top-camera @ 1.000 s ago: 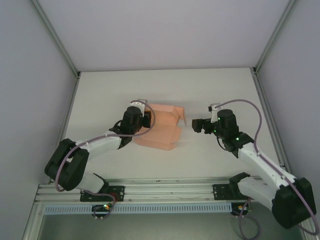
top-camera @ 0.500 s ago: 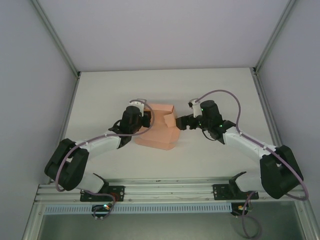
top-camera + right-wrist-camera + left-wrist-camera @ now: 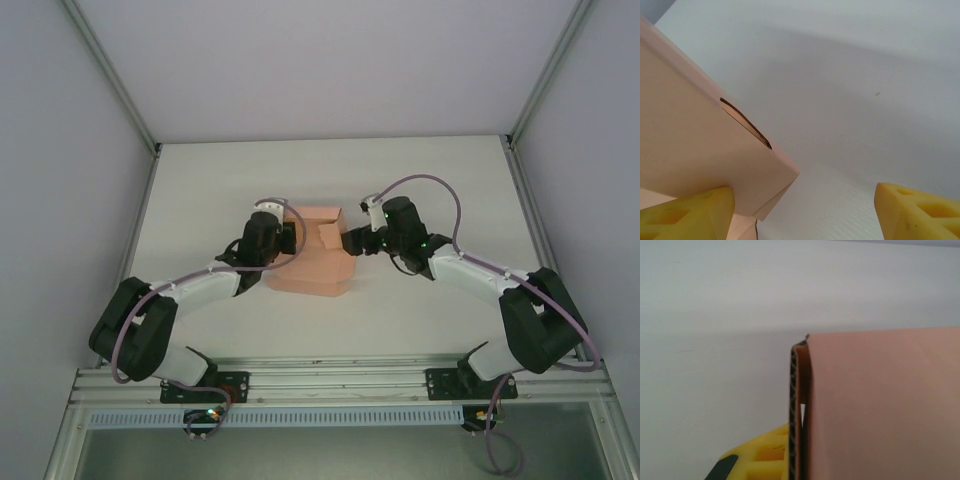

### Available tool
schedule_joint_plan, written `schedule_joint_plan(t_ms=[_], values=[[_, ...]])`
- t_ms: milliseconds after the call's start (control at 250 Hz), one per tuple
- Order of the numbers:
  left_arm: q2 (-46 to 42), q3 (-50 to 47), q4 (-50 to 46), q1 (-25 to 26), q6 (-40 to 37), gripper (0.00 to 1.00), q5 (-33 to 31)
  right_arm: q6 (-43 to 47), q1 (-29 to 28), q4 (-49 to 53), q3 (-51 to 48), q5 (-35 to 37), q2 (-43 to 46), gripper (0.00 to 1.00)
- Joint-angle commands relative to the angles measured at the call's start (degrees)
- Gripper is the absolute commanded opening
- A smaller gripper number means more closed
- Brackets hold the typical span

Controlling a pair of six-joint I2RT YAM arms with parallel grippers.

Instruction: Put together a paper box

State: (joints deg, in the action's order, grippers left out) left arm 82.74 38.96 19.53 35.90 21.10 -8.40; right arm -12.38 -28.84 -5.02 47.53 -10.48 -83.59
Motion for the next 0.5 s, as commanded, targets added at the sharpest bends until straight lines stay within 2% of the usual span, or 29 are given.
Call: schedule_joint_plan(t_ms=[0, 96, 212, 335, 495], values=[[-1.3, 1.3, -0.2, 1.3, 0.8, 0.00, 2.7, 2.4, -1.2, 1.0, -0.4, 2.1, 3.3, 0.79], [-1.3, 1.6, -0.7, 1.3, 0.6, 0.00, 2.8, 4.4, -1.1, 3.5, -2.2, 1.9, 7.1, 0.80], [-1.3, 2.1, -1.4, 1.2, 0.1, 0.00, 3.2, 7.5, -1.1, 6.7, -2.6, -2.9, 8.8, 0.73], [-1.3, 2.3, -1.6, 1.2, 0.1, 0.00, 3.5, 8.4, -1.2, 6.9, -2.5, -4.3, 9.1, 0.67], [-1.2, 2.6, -2.1, 1.2, 0.2, 0.00, 3.6, 8.6, -1.1, 6.8, -0.5, -7.8, 6.9, 0.64]])
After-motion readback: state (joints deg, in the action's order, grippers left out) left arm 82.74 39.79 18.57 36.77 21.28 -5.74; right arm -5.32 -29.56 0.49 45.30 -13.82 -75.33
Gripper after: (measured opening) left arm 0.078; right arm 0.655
